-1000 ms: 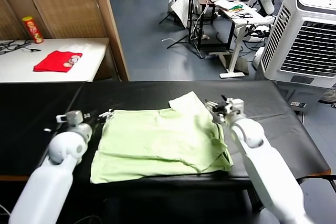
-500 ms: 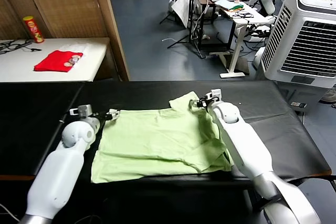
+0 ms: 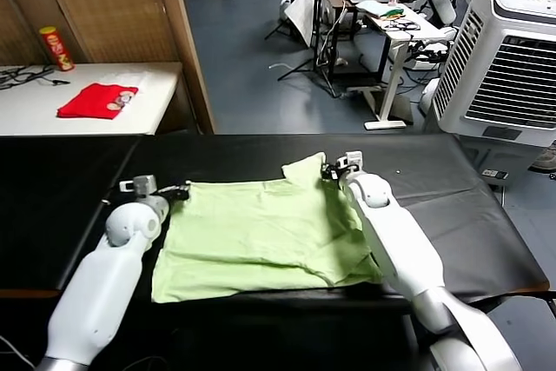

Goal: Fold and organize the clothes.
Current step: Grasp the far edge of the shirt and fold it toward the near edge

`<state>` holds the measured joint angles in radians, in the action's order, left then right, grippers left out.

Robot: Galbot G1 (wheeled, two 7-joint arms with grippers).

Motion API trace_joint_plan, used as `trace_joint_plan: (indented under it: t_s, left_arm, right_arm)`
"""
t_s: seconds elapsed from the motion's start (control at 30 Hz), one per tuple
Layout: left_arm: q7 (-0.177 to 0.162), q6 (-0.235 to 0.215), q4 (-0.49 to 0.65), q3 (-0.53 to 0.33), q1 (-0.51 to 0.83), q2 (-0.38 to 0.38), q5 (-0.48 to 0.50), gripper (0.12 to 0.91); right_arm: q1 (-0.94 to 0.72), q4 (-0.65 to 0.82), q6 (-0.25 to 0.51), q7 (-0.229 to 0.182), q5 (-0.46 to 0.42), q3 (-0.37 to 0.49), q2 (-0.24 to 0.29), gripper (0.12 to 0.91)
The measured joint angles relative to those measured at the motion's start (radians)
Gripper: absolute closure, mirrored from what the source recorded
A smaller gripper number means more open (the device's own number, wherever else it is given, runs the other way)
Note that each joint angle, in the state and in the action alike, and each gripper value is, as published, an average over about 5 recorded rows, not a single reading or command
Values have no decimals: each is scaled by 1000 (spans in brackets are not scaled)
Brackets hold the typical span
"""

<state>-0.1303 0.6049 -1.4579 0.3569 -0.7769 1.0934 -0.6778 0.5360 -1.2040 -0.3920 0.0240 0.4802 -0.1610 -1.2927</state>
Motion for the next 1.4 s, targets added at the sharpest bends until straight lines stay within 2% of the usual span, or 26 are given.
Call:
trace_joint_plan:
  t_s: [0.1, 0.27, 0.4, 0.5, 0.63, 0.77, 0.9, 1.13, 1.3, 1.4]
  left_arm:
    - [-3, -3, -46, 18, -25, -13, -1, 902]
    - [-13, -2, -173, 56, -110, -47, -16, 902]
    - [-30, 5, -298, 92, -201, -80, -36, 902]
    - [-30, 8, -396, 126, -278, -103, -38, 902]
    - [-26, 12, -516, 187, -399, -115, -17, 902]
    - [-22, 10, -598, 242, -522, -111, 33, 902]
    - [0, 13, -648, 272, -622, -99, 110, 902]
    - [7, 23, -690, 291, -746, -74, 216, 902]
    - [6, 33, -705, 300, -792, -67, 237, 902]
    - [1, 53, -716, 300, -804, -60, 244, 886]
  right_arm:
    - [62, -112, -16, -2, 35, -18, 41, 904]
    - [185, -312, -63, -34, 93, -53, 123, 904]
    - [287, -463, -128, -83, 107, -79, 180, 904]
    - [356, -558, -189, -127, 112, -97, 212, 904]
    - [434, -652, -249, -160, 115, -116, 242, 904]
    - [501, -716, -300, -179, 110, -128, 259, 904]
    - [566, -766, -334, -187, 89, -142, 261, 904]
    - [649, -804, -344, -199, 49, -157, 259, 904]
    - [678, -827, -344, -183, 69, -168, 261, 903]
    - [697, -850, -344, -171, 90, -184, 267, 838]
